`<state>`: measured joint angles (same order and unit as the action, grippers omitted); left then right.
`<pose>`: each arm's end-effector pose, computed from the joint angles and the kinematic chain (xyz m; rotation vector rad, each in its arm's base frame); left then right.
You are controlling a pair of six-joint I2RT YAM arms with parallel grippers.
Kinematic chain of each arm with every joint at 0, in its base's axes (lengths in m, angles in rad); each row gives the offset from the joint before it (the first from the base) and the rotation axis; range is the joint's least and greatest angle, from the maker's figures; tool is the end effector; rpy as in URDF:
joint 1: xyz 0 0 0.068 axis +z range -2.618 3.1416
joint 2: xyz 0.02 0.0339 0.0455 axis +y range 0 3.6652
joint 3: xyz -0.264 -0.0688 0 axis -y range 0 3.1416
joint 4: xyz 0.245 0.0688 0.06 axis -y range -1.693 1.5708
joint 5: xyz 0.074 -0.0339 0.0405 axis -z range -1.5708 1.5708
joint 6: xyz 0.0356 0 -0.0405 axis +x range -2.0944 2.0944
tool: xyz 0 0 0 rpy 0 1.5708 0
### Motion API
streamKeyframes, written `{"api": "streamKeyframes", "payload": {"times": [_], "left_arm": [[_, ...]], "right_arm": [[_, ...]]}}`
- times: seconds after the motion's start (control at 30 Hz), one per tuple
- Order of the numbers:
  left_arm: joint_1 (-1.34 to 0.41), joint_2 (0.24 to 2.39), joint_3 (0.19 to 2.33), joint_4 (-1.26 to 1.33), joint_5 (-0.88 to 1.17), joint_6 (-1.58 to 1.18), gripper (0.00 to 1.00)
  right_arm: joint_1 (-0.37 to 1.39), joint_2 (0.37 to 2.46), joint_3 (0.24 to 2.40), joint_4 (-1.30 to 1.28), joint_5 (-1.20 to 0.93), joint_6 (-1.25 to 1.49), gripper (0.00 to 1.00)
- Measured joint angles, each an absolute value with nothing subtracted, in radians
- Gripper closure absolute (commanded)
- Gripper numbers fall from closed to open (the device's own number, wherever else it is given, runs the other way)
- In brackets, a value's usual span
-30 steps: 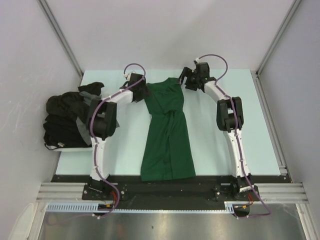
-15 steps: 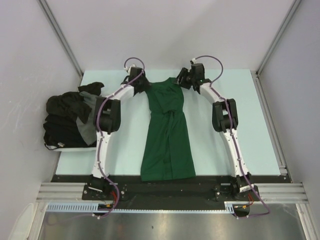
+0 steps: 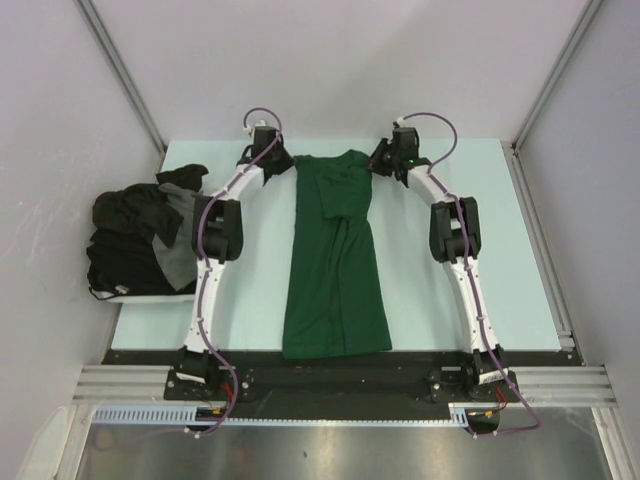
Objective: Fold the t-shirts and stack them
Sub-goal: Rotate the tshirt 90 degrees
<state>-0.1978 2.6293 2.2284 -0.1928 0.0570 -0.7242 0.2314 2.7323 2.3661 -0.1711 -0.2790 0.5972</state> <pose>0.5780 -0.1179 0.1413 -0.5460 2.1558 -0.5825 0.5870 0.1484 0.1315 0.2253 2.1742 0.7785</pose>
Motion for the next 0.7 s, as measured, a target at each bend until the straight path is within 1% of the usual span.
{"api": "streamKeyframes", "payload": {"times": [0.07, 0.1, 0.13, 0.17, 0.2, 0.23, 0.27, 0.3, 0.4, 0.47, 0.5, 0.57, 0.6, 0.67, 0.7], "left_arm": [[-0.189, 2.654, 2.265, -0.181, 0.069, -0.724, 0.86], [-0.186, 2.664, 2.274, -0.17, 0.079, -0.725, 0.84], [-0.184, 2.667, 2.275, -0.162, 0.084, -0.725, 0.81], [-0.181, 2.672, 2.276, -0.153, 0.09, -0.725, 0.77], [-0.179, 2.679, 2.279, -0.141, 0.097, -0.725, 0.62], [-0.178, 2.684, 2.281, -0.131, 0.107, -0.725, 0.55], [-0.177, 2.687, 2.282, -0.125, 0.114, -0.719, 0.51], [-0.177, 2.69, 2.282, -0.12, 0.124, -0.718, 0.45], [-0.177, 2.686, 2.291, -0.116, 0.145, -0.691, 0.42], [-0.177, 2.672, 2.29, -0.14, 0.154, -0.662, 0.41], [-0.178, 2.652, 2.279, -0.15, 0.163, -0.646, 0.39], [-0.181, 2.588, 2.224, -0.183, 0.18, -0.616, 0.36], [-0.183, 2.535, 2.183, -0.202, 0.187, -0.599, 0.36], [-0.189, 2.401, 2.071, -0.223, 0.197, -0.575, 0.36], [-0.193, 2.295, 1.994, -0.228, 0.207, -0.566, 0.36]], "right_arm": [[0.212, 2.732, 2.366, -0.171, -0.267, 0.587, 0.56], [0.202, 2.732, 2.366, -0.168, -0.268, 0.581, 0.42], [0.194, 2.732, 2.367, -0.16, -0.269, 0.578, 0.31], [0.188, 2.732, 2.374, -0.15, -0.273, 0.568, 0.17], [0.182, 2.732, 2.387, -0.146, -0.274, 0.558, 0.01], [0.176, 2.732, 2.401, -0.153, -0.275, 0.545, 0.0], [0.173, 2.732, 2.414, -0.162, -0.279, 0.533, 0.0], [0.172, 2.732, 2.428, -0.174, -0.285, 0.516, 0.0], [0.175, 2.724, 2.454, -0.218, -0.313, 0.463, 0.0], [0.171, 2.692, 2.451, -0.287, -0.335, 0.436, 0.0], [0.17, 2.669, 2.444, -0.325, -0.352, 0.432, 0.0], [0.162, 2.581, 2.371, -0.379, -0.386, 0.426, 0.0], [0.153, 2.511, 2.3, -0.409, -0.41, 0.423, 0.0], [0.138, 2.338, 2.12, -0.448, -0.448, 0.407, 0.0], [0.13, 2.244, 2.022, -0.473, -0.461, 0.397, 0.0]]}}
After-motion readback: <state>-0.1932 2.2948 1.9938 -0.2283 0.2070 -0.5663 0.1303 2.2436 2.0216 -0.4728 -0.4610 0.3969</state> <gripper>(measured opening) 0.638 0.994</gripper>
